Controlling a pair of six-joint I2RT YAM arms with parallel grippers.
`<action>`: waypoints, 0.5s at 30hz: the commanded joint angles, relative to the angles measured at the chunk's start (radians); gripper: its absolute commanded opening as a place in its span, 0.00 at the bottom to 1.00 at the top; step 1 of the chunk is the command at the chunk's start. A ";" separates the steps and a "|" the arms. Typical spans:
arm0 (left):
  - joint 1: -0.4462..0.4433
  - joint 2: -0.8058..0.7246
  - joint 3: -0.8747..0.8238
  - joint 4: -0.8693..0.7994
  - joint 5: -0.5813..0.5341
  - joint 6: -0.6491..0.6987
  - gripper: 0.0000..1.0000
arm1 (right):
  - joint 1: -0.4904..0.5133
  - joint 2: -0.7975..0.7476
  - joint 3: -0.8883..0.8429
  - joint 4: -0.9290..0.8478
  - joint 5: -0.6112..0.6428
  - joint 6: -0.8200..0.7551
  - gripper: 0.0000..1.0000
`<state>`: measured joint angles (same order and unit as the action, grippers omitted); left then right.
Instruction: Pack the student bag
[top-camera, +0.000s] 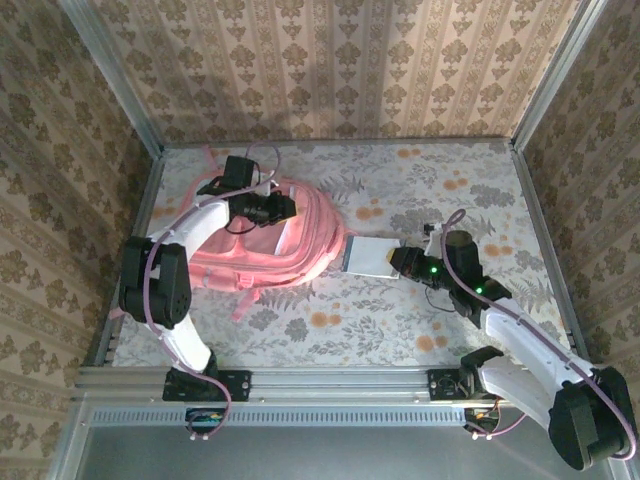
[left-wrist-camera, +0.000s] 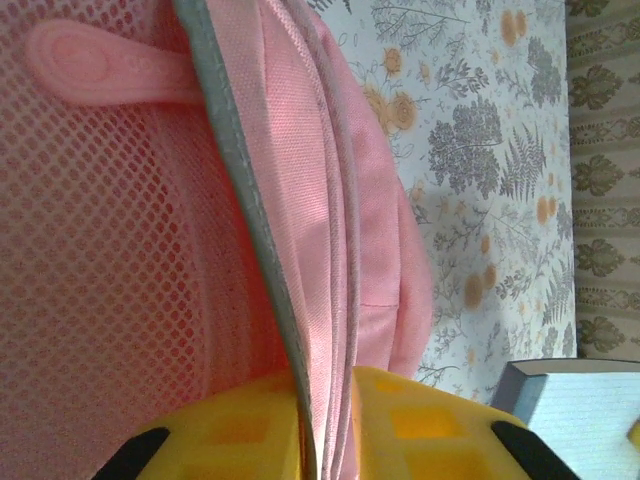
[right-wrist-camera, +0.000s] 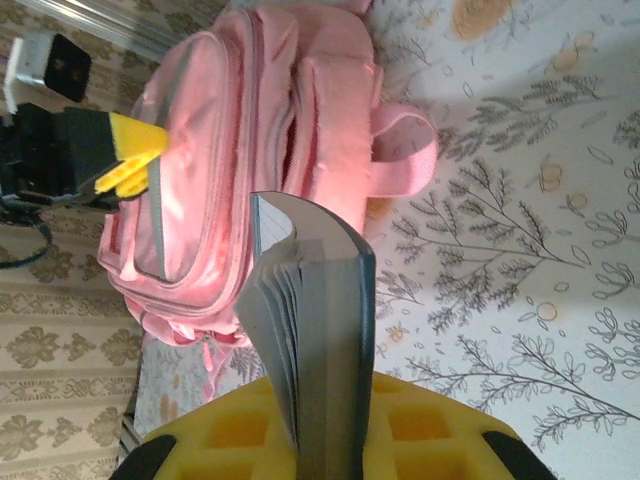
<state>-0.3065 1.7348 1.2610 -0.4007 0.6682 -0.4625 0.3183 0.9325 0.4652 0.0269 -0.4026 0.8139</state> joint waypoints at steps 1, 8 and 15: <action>-0.012 0.018 0.007 -0.027 0.010 0.048 0.22 | -0.007 0.001 -0.003 0.100 -0.039 0.010 0.00; -0.042 0.060 0.063 -0.111 -0.071 0.100 0.27 | -0.006 0.000 0.013 0.100 -0.020 -0.003 0.00; -0.084 -0.045 0.131 -0.194 -0.092 0.133 0.00 | -0.010 -0.016 0.052 0.005 0.078 -0.016 0.00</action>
<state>-0.3599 1.7718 1.3399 -0.5381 0.5549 -0.3649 0.3172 0.9379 0.4656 0.0509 -0.3775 0.8131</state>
